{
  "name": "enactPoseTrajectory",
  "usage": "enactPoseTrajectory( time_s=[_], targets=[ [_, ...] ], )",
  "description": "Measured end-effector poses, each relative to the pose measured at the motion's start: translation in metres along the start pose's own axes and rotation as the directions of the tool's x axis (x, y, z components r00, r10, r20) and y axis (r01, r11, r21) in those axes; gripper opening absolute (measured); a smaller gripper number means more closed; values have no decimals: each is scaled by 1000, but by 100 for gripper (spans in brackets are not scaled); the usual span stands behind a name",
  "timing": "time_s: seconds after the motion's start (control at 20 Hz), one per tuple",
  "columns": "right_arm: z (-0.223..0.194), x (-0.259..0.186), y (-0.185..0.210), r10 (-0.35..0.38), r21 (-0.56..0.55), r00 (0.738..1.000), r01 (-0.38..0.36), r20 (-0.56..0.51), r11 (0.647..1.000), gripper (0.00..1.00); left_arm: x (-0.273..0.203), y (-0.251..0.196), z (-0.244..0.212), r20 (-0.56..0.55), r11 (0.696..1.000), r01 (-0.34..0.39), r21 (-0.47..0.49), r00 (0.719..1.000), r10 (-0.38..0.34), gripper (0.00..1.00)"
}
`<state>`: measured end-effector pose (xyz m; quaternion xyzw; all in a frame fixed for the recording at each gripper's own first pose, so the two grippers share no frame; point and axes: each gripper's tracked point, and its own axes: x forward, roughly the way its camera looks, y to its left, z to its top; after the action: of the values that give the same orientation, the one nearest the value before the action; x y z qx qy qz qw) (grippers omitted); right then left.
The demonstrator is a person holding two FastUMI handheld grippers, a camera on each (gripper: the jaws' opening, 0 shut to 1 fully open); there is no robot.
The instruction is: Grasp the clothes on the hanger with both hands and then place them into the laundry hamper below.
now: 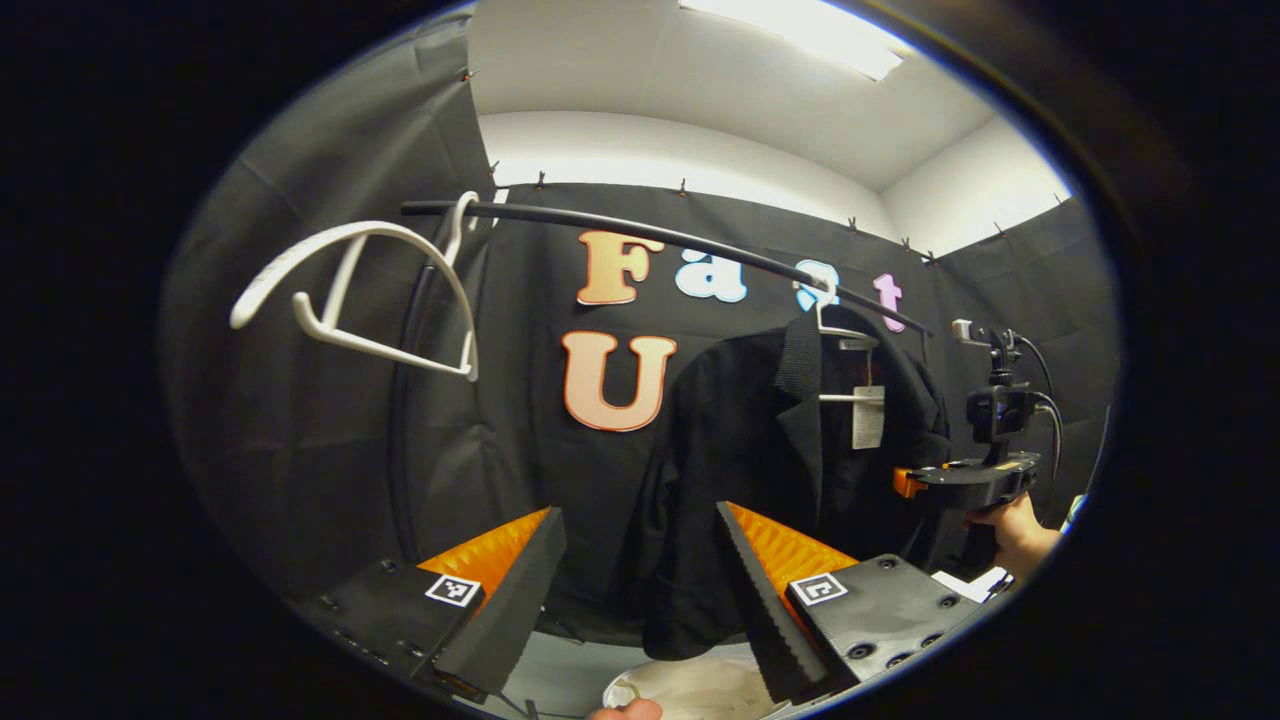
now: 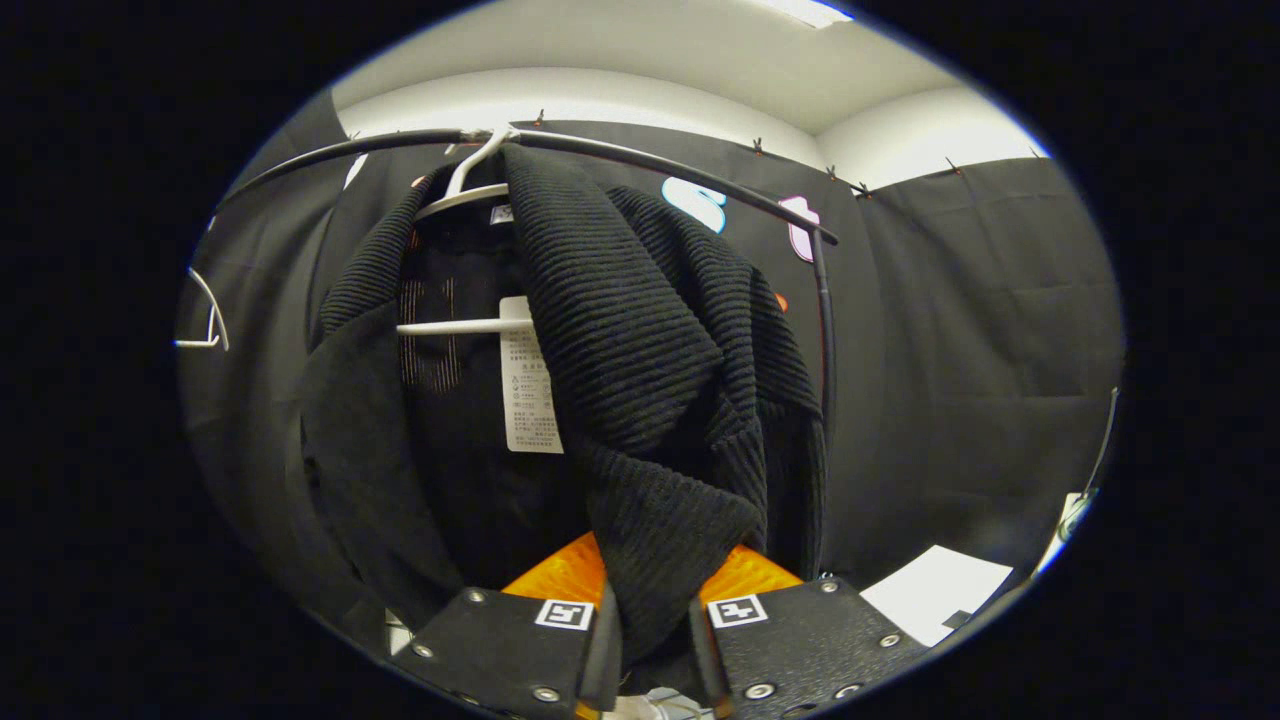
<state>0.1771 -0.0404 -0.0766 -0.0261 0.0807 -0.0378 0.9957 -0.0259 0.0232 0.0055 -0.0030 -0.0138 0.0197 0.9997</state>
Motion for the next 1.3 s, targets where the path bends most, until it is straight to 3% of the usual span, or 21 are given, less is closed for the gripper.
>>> enactPoseTrajectory(
  time_s=[0.05, 0.1, 0.15, 0.35, 0.4, 0.45, 0.5, 0.65, 0.8, 0.9, 0.95, 1.05, 1.3],
  targets=[
    [3, -4, 2, 21, -8, 1000, -21, 8, 1000, 30, 6, -11, -1, -3, 1000, 20, -7, 1000, -20, 93],
    [5, -7, 2, 35, -16, 999, -35, 17, 999, 9, 13, -23, -4, -11, 999, 43, -16, 999, -44, 93],
    [9, -12, 4, 48, -25, 998, -48, 29, 999, 14, 20, -39, -8, -16, 996, 79, -29, 997, -80, 93],
    [33, -42, 8, 94, -43, 991, -90, 91, 995, 7, 55, -97, -8, -1, 980, 191, -51, 981, -192, 96],
    [37, -47, 9, 111, -42, 989, -107, 96, 993, 13, 67, -112, -8, 7, 975, 218, -51, 976, -218, 100],
    [40, -52, 10, 128, -43, 987, -125, 95, 991, 6, 80, -127, -7, 10, 968, 245, -51, 969, -245, 97],
    [42, -54, 10, 145, -46, 985, -141, 94, 989, 6, 97, -141, -8, 10, 962, 269, -51, 963, -269, 94],
    [47, -59, 8, 176, -45, 979, -173, 99, 984, 6, 140, -174, -12, 28, 953, 295, -72, 956, -294, 97],
    [48, -61, 7, 195, -22, 976, -194, 95, 981, 6, 172, -197, -21, 44, 958, 280, -55, 960, -278, 96],
    [49, -62, 5, 198, -21, 975, -197, 98, 980, 6, 192, -189, -25, 65, 984, 179, -13, 982, -177, 100],
    [48, -62, 4, 198, -25, 975, -196, 98, 980, 6, 201, -184, -27, 78, 994, 113, 9, 990, -113, 97],
    [48, -61, 2, 195, -24, 975, -194, 102, 981, 6, 219, -185, -34, 93, 998, 53, 41, 994, -56, 92],
    [48, -62, 0, 200, -22, 975, -199, 101, 980, 6, 243, -176, -54, 84, 996, 3, 91, 996, -11, 100]
  ],
)
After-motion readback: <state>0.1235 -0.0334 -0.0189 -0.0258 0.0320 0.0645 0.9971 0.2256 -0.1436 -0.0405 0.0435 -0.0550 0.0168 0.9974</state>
